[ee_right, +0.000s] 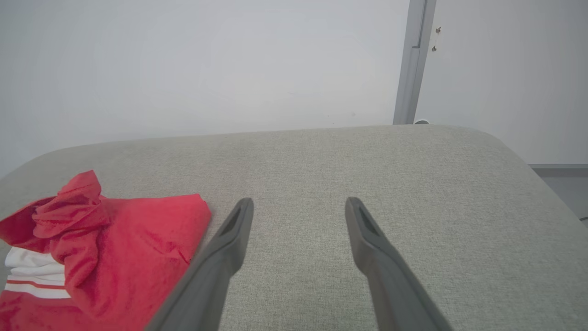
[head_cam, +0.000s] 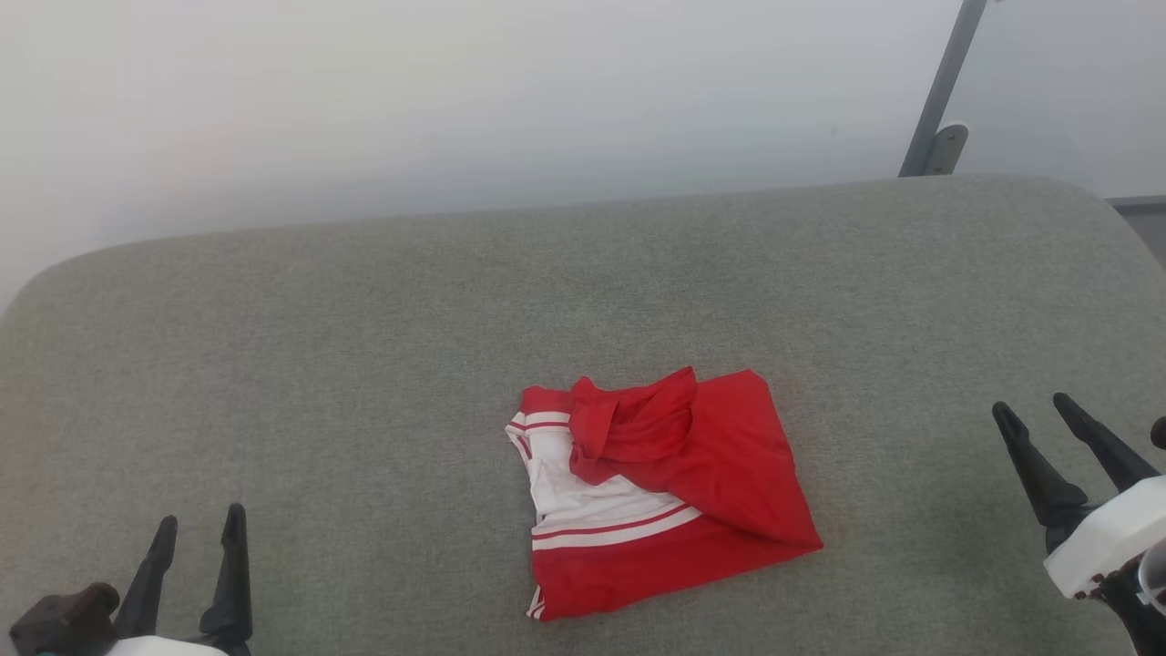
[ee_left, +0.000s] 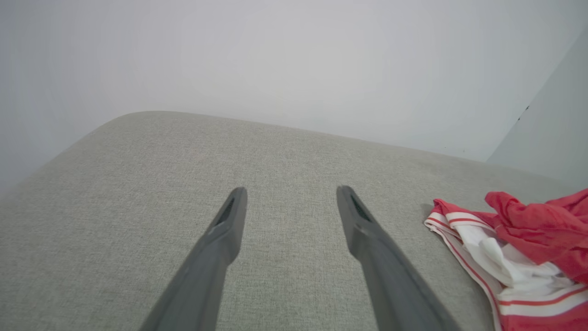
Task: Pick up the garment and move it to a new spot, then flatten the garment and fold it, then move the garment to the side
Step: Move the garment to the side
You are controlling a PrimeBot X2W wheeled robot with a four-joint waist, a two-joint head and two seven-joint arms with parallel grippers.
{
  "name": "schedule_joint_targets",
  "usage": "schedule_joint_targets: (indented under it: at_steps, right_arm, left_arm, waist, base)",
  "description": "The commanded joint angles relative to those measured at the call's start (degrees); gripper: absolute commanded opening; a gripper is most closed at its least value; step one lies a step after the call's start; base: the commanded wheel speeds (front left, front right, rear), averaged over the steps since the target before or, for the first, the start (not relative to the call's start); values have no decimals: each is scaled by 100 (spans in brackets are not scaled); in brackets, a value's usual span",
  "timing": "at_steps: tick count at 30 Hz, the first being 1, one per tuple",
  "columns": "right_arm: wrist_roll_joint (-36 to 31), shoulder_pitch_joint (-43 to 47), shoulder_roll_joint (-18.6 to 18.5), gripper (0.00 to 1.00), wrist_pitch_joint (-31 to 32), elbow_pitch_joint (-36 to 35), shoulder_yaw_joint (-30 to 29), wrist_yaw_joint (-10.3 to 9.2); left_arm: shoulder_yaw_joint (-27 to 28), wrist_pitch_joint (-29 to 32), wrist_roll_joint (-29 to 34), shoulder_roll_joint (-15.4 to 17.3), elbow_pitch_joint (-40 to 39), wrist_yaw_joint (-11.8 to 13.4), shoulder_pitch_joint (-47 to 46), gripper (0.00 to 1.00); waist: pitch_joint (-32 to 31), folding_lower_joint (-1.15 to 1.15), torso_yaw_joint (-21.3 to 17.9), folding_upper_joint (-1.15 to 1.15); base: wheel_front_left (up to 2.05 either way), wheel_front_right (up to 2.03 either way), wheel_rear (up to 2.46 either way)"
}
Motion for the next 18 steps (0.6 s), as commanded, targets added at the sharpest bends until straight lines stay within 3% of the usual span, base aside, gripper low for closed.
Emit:
schedule_joint_targets:
  at_steps: [1, 11, 18]
  right_arm:
    - [55, -32, 27, 100, -49, 20, 7, -2]
    - [254, -106, 114, 100, 76, -38, 337, -2]
    - [454, -471, 159, 100, 571, -143, 903, -2]
  left_arm:
    - [26, -26, 39, -5, -17, -15, 91, 100]
    - [-35, -27, 60, -22, -9, -38, 75, 100]
    - [-113, -26, 75, -71, 11, -32, 6, 100]
  waist:
    - [-5, 0, 13, 0]
    - [39, 0, 183, 0]
    - [186, 0, 459, 0]
  base:
    - [0, 0, 0]
    - [0, 0, 0]
    - [0, 0, 0]
